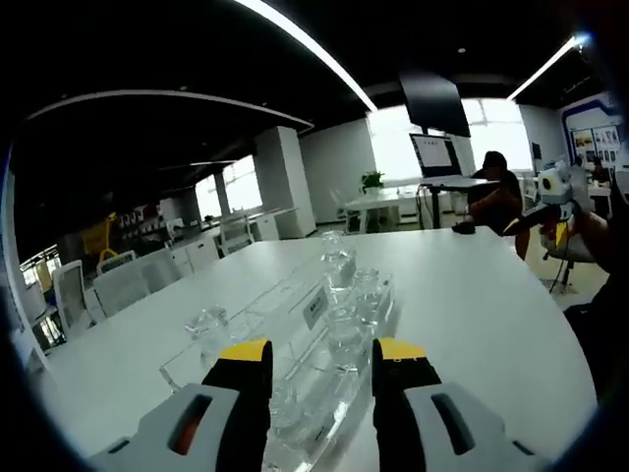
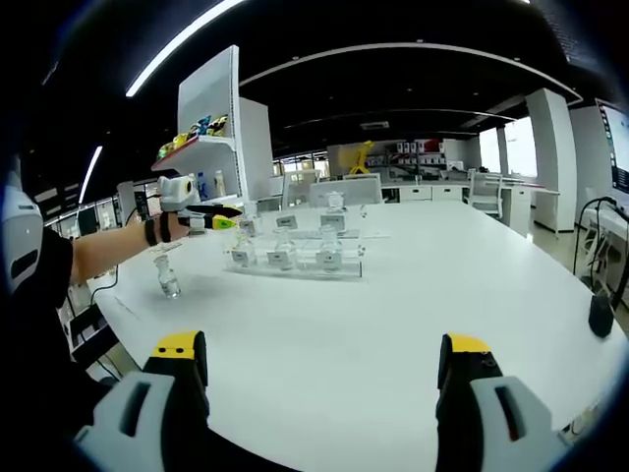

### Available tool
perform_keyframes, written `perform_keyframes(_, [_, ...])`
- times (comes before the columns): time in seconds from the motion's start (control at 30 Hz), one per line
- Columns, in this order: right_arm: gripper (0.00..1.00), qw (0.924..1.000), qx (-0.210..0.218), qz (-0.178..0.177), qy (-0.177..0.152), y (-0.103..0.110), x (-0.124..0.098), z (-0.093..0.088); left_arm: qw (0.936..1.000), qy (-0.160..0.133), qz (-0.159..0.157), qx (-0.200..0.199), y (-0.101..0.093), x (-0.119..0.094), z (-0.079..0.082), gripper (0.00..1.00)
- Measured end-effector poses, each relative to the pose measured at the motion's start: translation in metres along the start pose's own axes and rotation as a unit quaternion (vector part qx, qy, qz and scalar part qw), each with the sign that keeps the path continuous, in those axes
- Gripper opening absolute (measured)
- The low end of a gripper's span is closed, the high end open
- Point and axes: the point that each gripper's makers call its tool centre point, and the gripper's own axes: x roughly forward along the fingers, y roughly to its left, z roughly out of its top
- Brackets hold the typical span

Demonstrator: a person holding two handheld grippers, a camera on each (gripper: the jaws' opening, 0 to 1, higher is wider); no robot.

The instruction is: Identify the label on the chemical reagent bottle, grasp the chemical reagent bottle, and place it in the designated position on the reagent rack

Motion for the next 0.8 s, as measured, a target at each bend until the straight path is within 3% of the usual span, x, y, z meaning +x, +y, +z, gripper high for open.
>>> perform_keyframes(0.17, [0.94, 1.0, -0.003, 0.004, -0.005, 0.002, -0.001, 0.004, 0.9999, -0.001, -0.012, -0.01, -0.024, -0.013, 0.011, 0.49])
perform_keyframes(0.27, [0.94, 0.9999, -0.011, 0.005, -0.002, 0.003, -0.003, 0.007, 0.9996, 0.013, -0.023, -0.004, -0.043, -0.025, 0.011, 0.53])
perform_keyframes(0.47, [0.95, 0.9996, -0.016, 0.008, -0.021, 0.003, -0.011, 0.014, 0.9994, 0.002, -0.03, -0.02, -0.072, -0.042, 0.02, 0.59])
perform_keyframes(0.53, [0.95, 0.9995, -0.019, 0.006, -0.023, 0.002, -0.013, 0.014, 0.9992, 0.001, -0.033, -0.02, -0.091, -0.048, 0.022, 0.62])
perform_keyframes(0.63, [0.95, 0.9996, -0.015, 0.006, -0.024, 0.0, -0.017, 0.013, 0.9991, 0.009, -0.037, -0.016, -0.112, -0.054, 0.018, 0.69])
perform_keyframes(0.73, [0.95, 0.9994, -0.012, 0.007, -0.032, -0.001, -0.023, 0.017, 0.9977, 0.036, -0.05, -0.031, -0.137, -0.06, 0.005, 0.85])
perform_keyframes(0.8, [0.95, 0.9993, -0.012, 0.005, -0.035, -0.003, -0.026, 0.019, 0.9973, 0.041, -0.052, -0.033, -0.147, -0.063, 0.001, 0.89])
